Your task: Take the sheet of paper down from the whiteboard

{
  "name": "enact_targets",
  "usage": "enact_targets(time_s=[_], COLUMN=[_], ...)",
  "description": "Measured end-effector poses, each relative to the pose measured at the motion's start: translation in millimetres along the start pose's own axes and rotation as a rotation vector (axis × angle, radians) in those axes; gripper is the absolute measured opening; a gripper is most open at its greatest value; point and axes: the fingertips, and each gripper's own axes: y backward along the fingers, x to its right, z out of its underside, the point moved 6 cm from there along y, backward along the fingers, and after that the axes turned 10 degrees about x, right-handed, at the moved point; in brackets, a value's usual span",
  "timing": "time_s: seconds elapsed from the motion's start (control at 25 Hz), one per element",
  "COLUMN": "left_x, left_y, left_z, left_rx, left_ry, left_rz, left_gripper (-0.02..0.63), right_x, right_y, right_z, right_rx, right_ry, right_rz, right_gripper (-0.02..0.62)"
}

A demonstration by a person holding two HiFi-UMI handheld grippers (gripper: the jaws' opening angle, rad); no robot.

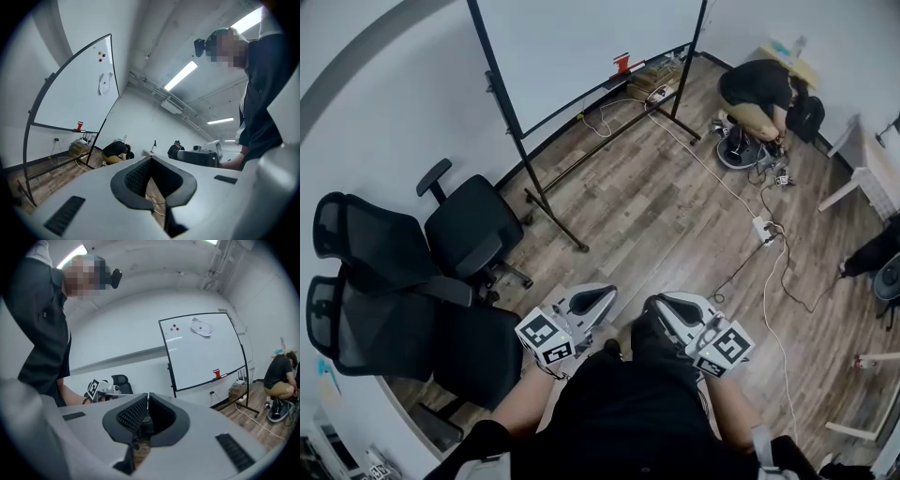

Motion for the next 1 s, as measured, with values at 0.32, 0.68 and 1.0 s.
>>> enact_targets(time_s=[0.32, 0.68, 1.0], left_x=[-17, -59, -91], left_y=[-34, -99, -192], left_z=[-14, -21, -49], left_rx=[-0.025, -0.054, -0.022], left_ry=[-0.039, -0.068, -0.130], left_rz=[-0.006, -0.010, -0.035], left_gripper=[0.011, 0.011, 0.011], right_x=[44, 118, 209], right_y=[-3, -18, -28], right_z=[-9, -14, -51], right_rx=[0.028, 0.043, 0.070], right_ry=[0.009, -0.010, -0.005], right_rz=[0.031, 0.025, -0.022], right_gripper=[0.024, 0.023, 0.024])
